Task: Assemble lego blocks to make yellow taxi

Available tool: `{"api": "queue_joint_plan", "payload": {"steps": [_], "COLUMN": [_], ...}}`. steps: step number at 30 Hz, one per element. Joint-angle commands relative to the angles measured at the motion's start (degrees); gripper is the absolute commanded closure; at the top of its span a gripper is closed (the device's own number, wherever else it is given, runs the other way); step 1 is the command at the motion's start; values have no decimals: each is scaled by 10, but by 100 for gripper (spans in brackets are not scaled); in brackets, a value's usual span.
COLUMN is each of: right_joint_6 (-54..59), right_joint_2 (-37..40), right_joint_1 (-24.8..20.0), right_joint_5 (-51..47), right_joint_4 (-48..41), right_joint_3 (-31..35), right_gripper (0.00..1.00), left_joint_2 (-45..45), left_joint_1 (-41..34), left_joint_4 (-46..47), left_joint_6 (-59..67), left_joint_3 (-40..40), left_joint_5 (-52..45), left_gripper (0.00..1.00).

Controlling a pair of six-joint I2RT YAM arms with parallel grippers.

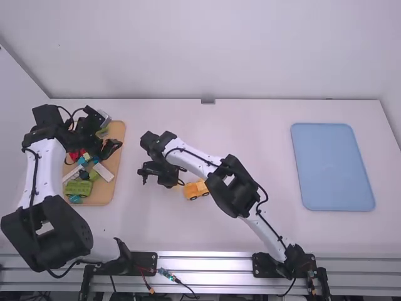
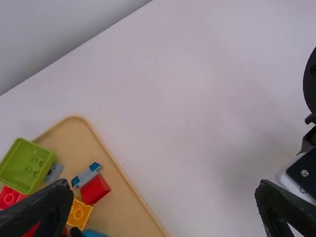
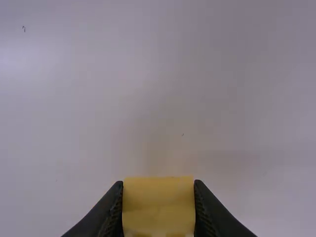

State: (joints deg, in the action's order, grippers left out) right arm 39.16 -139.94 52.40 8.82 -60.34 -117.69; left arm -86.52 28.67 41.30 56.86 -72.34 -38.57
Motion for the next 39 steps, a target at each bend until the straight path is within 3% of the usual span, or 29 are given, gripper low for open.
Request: {"api": "queue_joint_plan", "payload": {"steps": [1,10,15,26,39], "right_joint_6": [-4,-4,-4,-14,-14], "right_joint_2": [-12,-12,-12,-12,-12], "right_joint_1": [2,2,2,9,9], "right_joint_5": [5,0,3,3,3], "right_joint_4": [3,12,17,31,54], "right_joint_3": [7,22,22,23,46], "right_gripper": [100,100,87,85,68], "left_joint_2": [0,0,0,0,0], "left_joint_1": [2,2,2,2,2], "left_joint_4": [1,1,0,0,1], "left_joint_6": [4,4,4,4,4], "left_joint_3": [5,5,5,5,5], "left_joint_5": [-15,-15,-15,-15,-15], "left_gripper": [1,1,1,1,1]}}
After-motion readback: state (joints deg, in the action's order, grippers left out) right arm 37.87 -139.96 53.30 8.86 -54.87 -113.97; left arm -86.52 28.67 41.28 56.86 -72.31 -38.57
